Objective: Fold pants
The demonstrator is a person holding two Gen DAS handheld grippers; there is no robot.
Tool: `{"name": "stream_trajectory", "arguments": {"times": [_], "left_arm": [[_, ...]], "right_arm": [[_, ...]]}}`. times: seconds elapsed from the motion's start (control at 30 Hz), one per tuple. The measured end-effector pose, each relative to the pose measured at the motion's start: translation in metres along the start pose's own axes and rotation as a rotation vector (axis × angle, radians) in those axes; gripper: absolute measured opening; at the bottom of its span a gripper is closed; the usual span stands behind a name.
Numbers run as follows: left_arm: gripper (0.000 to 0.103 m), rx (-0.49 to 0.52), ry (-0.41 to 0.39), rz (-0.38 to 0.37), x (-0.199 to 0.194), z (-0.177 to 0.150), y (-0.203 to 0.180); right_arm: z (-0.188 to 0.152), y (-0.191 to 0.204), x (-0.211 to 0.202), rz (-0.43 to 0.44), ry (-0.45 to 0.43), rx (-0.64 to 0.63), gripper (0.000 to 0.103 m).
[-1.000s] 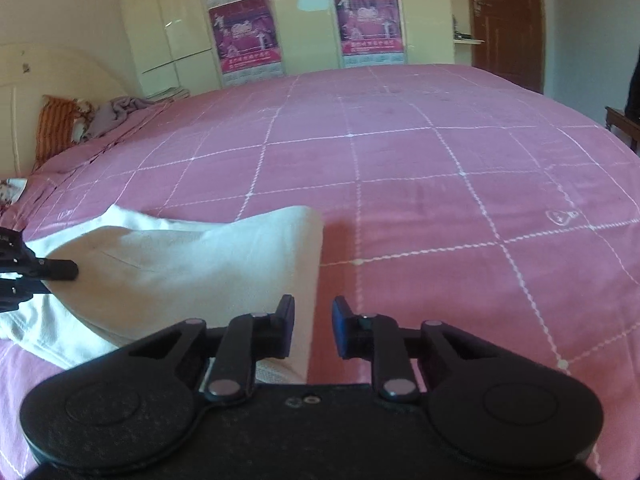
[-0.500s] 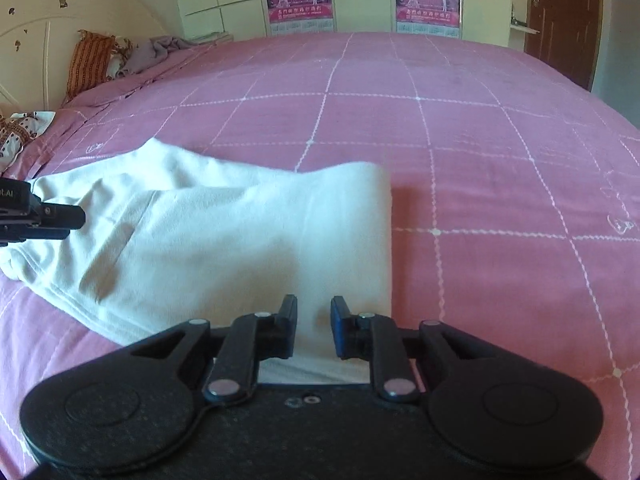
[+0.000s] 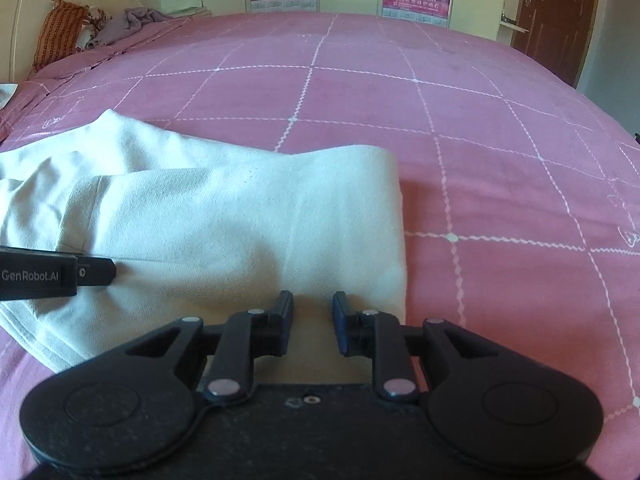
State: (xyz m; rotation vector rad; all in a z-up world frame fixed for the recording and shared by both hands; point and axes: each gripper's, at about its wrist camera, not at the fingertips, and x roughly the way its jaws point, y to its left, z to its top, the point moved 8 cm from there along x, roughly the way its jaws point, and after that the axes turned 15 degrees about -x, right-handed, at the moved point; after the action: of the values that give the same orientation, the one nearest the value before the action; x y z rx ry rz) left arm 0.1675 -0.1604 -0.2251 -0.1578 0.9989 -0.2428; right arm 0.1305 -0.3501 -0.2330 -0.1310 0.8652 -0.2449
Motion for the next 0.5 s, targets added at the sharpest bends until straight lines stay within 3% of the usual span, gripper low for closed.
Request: {"name": "stream_trajectory", "arguments": {"times": [0.5], "left_arm": [[0.028, 0.046, -0.024, -0.016, -0.011, -0.019, 0.003]], "right_arm": [[-0.01, 0.01, -0.014, -0.028, 0.02, 0.003, 0.022]]}}
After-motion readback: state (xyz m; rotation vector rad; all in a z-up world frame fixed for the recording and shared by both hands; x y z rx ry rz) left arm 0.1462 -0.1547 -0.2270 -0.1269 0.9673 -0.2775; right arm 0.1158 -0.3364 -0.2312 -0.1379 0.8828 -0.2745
